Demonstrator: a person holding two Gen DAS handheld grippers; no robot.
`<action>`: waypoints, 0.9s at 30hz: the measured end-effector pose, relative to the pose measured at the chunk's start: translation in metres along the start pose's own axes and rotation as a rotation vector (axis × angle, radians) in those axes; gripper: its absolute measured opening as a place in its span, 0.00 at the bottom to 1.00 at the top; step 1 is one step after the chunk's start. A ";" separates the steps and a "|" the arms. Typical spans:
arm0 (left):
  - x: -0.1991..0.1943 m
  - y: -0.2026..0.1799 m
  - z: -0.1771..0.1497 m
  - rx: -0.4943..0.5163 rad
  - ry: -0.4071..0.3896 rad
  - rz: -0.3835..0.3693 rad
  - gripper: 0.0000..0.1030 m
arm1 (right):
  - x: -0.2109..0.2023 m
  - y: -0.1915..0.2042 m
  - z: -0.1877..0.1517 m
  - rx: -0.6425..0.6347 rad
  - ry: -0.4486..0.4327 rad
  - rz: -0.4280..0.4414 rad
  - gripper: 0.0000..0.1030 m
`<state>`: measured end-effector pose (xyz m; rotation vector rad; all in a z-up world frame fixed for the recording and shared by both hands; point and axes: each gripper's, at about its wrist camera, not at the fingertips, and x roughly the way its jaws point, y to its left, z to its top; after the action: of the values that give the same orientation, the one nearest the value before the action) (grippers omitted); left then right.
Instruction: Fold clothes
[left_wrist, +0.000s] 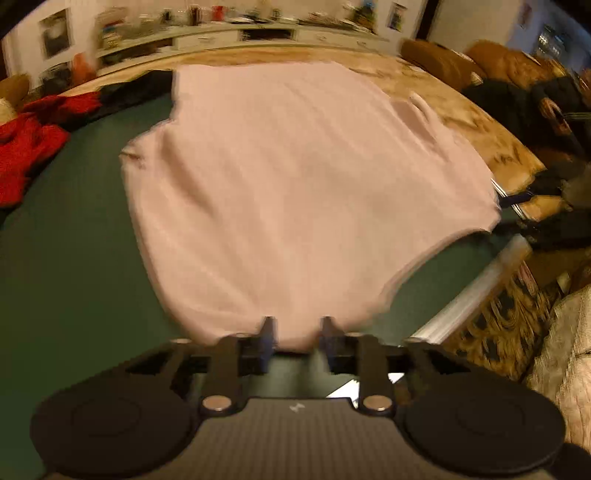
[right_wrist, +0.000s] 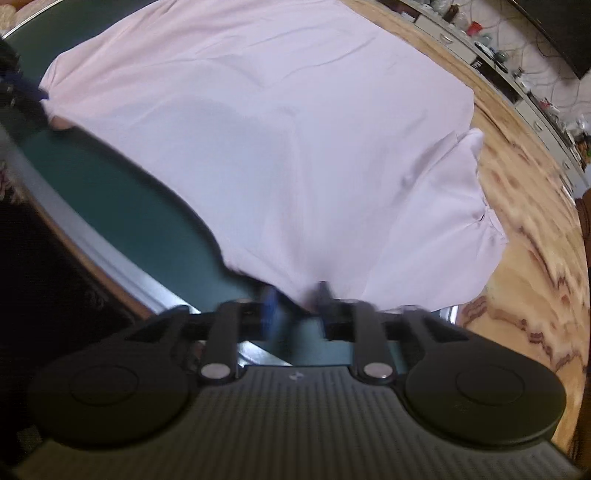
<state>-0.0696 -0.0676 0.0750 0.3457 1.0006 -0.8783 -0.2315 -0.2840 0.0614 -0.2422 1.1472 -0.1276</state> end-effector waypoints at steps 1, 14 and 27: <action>-0.005 0.010 0.006 -0.010 -0.017 0.010 0.48 | -0.004 -0.004 0.002 0.006 -0.015 0.001 0.46; 0.071 0.130 0.238 0.016 -0.096 0.375 0.83 | -0.017 -0.005 0.058 0.356 -0.318 0.283 0.54; 0.196 0.160 0.342 0.265 -0.014 0.294 0.32 | 0.030 0.019 0.096 0.404 -0.296 0.549 0.54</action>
<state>0.3026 -0.2746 0.0677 0.6931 0.7956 -0.7433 -0.1322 -0.2600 0.0671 0.4027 0.8354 0.1586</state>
